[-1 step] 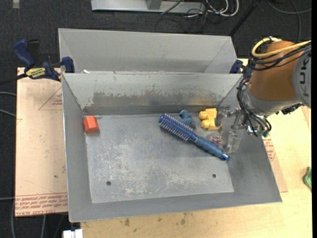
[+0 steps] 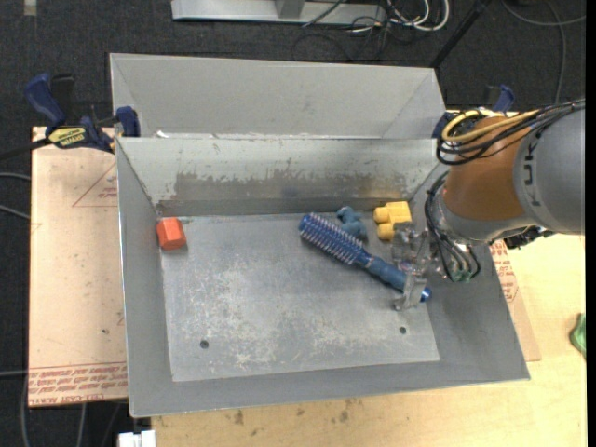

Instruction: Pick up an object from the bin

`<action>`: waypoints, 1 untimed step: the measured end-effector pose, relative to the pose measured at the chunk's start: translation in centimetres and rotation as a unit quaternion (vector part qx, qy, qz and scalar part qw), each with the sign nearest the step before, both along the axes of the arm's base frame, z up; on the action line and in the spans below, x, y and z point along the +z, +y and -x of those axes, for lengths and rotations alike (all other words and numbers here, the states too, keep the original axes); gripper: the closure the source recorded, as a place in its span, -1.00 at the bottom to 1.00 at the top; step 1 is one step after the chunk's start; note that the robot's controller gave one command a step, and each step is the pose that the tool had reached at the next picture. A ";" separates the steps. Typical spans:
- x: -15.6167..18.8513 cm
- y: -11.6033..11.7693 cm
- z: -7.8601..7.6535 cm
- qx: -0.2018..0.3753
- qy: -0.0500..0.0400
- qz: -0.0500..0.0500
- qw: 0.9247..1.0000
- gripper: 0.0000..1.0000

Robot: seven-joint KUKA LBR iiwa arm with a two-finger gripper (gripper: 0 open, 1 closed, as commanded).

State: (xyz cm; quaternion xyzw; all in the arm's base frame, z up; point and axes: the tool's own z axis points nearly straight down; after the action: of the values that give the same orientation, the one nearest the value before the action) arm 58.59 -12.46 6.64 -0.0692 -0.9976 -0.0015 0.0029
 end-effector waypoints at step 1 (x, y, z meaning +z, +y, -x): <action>0.4 -0.1 -0.2 0.001 -0.004 0.002 1.000 1.00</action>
Offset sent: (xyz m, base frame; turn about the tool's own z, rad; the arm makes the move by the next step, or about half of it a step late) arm 0.0000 0.0000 0.0000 0.0000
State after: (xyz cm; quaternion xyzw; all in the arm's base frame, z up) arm 58.81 -12.51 6.99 -0.0687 -0.9976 -0.0002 -0.0009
